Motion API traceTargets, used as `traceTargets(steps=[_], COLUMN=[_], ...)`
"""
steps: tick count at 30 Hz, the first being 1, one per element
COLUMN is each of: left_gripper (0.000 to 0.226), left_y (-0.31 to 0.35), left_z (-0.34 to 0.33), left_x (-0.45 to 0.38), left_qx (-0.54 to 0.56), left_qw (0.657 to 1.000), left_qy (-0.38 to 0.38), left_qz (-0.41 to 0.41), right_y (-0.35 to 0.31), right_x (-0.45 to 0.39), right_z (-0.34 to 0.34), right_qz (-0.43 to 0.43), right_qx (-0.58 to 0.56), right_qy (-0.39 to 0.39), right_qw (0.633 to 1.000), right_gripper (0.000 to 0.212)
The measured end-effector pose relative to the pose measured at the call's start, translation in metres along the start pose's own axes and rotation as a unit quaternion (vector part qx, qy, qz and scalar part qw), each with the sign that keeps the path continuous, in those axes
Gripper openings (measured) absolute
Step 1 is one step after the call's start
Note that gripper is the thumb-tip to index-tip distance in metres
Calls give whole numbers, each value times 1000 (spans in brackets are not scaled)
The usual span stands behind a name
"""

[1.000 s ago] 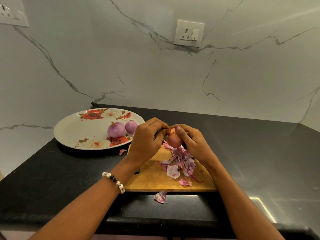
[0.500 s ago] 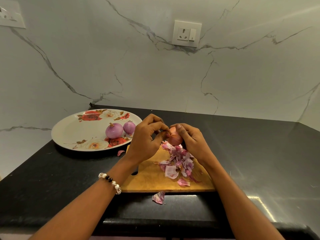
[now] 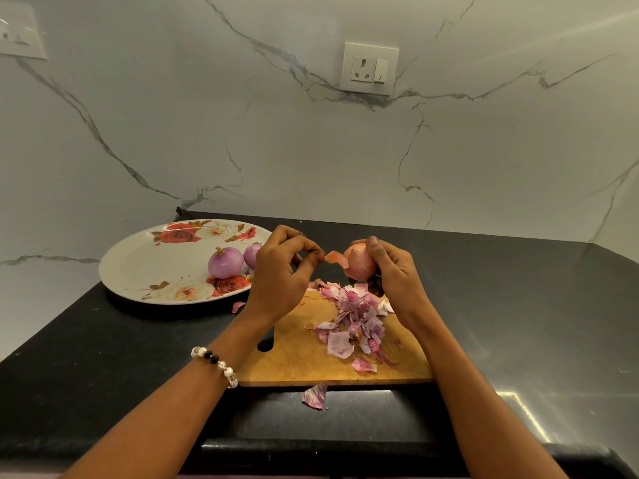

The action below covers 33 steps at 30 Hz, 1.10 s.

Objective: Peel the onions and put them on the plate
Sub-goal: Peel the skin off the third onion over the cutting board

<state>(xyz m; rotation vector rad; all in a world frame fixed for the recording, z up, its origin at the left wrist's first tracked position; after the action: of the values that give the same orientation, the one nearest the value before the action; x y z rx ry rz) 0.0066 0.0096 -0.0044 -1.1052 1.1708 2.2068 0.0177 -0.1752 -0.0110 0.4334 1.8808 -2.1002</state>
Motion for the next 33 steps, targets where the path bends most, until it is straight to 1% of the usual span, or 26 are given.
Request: traceTargets(steps=[5, 11, 12, 14, 15, 18, 21, 23, 26, 28, 30, 33], left_gripper=[8, 4, 8, 18, 19, 10, 20, 25, 45, 51, 48, 31], left_y=[-5, -6, -6, -3, -2, 2, 6, 5, 1, -2, -3, -3], left_z=[1, 5, 5, 4, 3, 0, -4, -6, -11, -13, -12, -9], left_x=[-1, -4, -3, -2, -1, 1, 4, 5, 7, 6, 5, 4], left_qx=[6, 53, 50, 26, 16, 8, 1, -12, -47, -68, -72, -66], left_qw=[999, 992, 992, 996, 998, 1000, 998, 998, 998, 996, 996, 996], left_qy=[29, 63, 62, 49, 35, -11, -38, -39, -43, -50, -57, -62], left_qz=[42, 100, 98, 67, 45, -20, -58, -57, -31, -12, -4, -11], right_y=[-3, -3, -3, -3, -2, -1, 1, 2, 2, 1, 1, 2], right_x=[2, 1, 1, 1, 1, 0, 0, -1, 0, 1, 2, 2], right_z=[1, 1, 1, 0, 0, -1, -1, -2, -4, -6, -8, -7], right_qz=[5, 6, 8, 11, 11, 8, 11, 21, 60, 92, 124, 133], right_qx=[-7, -4, -5, -1, 3, 11, 15, 20, 49, 76, 104, 113], right_qy=[5, 13, 13, 11, 11, 5, 2, -2, -8, -14, -21, -17], right_qw=[1000, 1000, 1000, 1000, 1000, 1000, 1000, 1000, 997, 993, 987, 984], right_gripper=[25, 23, 23, 24, 24, 23, 23, 25, 29, 31, 35, 34])
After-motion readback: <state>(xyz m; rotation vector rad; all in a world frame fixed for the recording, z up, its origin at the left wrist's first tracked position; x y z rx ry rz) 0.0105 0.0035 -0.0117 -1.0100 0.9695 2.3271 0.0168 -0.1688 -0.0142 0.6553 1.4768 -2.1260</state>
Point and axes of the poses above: each hand's wrist, its own x-axis away from the middle knuckle, its own z-axis out of the back of the hand, y = z × x, the point moved 2 cm from there along -x, towards the middle knuckle, and after that the axes turned 3 degrees about -x, right-handed, at the moved point
